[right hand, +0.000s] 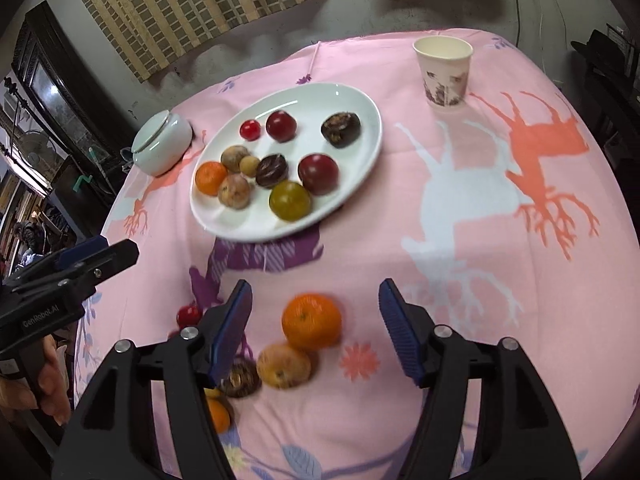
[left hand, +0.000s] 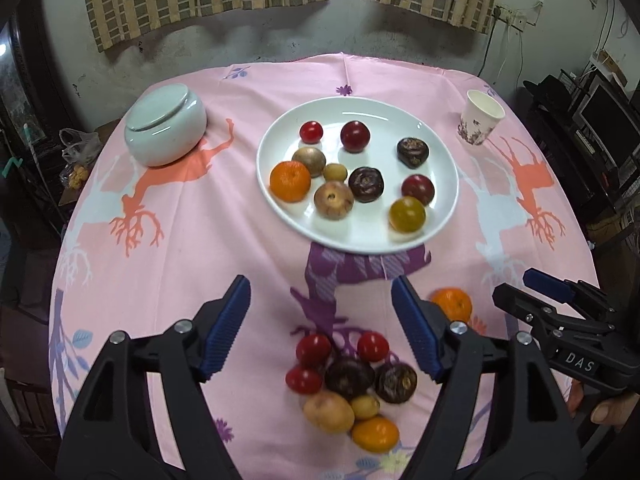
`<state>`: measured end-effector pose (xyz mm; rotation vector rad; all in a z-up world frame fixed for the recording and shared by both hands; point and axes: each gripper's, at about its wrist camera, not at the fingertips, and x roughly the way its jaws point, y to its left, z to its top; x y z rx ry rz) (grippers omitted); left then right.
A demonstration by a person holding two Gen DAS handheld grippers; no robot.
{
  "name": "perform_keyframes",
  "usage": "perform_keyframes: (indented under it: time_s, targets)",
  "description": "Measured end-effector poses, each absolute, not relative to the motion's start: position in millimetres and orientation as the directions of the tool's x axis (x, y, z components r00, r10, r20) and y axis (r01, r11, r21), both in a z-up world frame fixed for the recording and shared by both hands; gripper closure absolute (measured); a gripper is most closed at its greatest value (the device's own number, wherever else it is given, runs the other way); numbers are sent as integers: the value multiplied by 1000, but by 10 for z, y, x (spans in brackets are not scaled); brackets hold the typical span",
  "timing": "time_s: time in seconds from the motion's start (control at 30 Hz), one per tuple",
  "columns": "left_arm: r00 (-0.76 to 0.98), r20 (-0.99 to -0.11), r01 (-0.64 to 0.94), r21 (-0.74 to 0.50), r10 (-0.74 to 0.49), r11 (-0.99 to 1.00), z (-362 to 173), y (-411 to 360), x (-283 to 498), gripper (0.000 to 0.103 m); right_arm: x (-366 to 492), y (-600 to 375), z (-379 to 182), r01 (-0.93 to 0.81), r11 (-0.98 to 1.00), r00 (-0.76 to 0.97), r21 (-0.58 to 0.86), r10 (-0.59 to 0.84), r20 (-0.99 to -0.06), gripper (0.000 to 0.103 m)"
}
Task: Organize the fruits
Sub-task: 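Move both open grippers back to the fruit pile, then grasp the striped yellow fruit with the right gripper while the left grasps a large tan fruit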
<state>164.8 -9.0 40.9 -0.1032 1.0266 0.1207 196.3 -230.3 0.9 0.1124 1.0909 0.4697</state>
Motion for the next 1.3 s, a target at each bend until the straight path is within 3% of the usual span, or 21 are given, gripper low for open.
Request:
perform_keyframes:
  time_s: [0.4,0.8,0.9,0.97,1.3]
  targets:
    - [500,-864,-163,-19,66,987,518,-210,973,24,1415,-2532,91,-310,897,366,315,419,-831,36]
    - [508,-858,-161,-13,72,987,594,-229,786,22,1211,-2568,59,-321,898,349,301,408,-844,36]
    - [505,-860,-159,-8,75,987,581,-240,787,17,1196,-2534,41,-332,897,346,291,403,-847,36]
    - [493,-866,-159,0,79,987,538,-221,786,13,1189,-2498,24,-349,898,350,268,391,-851,36]
    - [410,-911,-189,-37,45,981,37,125,670,13,1224,-2320,-268,-419,874,293,245,385,-875,36]
